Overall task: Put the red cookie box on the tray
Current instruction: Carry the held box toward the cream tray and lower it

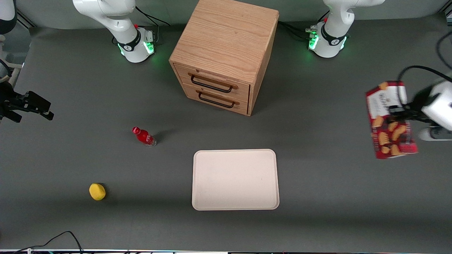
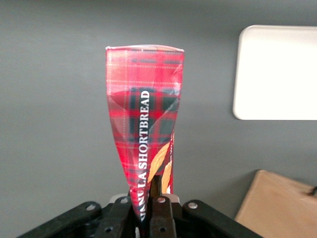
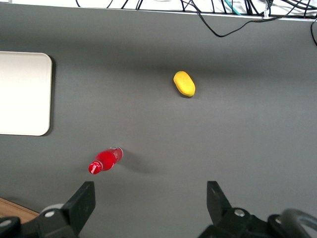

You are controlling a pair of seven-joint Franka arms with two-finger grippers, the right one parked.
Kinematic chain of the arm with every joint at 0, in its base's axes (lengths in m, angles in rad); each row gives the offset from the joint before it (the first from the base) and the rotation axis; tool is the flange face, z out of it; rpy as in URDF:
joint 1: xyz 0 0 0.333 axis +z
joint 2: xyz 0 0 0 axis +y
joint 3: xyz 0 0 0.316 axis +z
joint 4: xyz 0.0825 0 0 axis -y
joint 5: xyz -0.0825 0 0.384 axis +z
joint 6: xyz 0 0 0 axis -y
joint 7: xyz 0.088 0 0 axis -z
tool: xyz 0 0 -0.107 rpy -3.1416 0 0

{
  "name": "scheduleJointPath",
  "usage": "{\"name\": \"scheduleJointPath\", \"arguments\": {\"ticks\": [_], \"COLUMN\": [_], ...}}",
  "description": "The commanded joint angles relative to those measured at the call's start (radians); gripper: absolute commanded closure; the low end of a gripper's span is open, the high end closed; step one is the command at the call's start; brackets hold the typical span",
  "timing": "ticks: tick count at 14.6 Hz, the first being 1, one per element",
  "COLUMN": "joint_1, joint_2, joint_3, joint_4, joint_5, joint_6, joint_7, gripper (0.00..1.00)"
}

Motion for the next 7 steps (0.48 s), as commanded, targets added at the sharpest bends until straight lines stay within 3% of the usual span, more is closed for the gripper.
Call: {"name": "scheduleJointPath", "arguments": {"ticks": [1, 4, 7], "joint_1": [-0.008, -0.017, -0.031], "joint_2": [0.102, 0.192, 0.32], "joint_3": [-0.144, -0.253, -0.339], "joint_4": [0.063, 0.056, 0.05], "joint_5": [0.005, 0.022, 0.135], "joint_6": [-0.006, 0.185, 0.369], "joint_7": [-0.217, -0.369, -0.459], "gripper": [1.0, 1.0, 1.0]}}
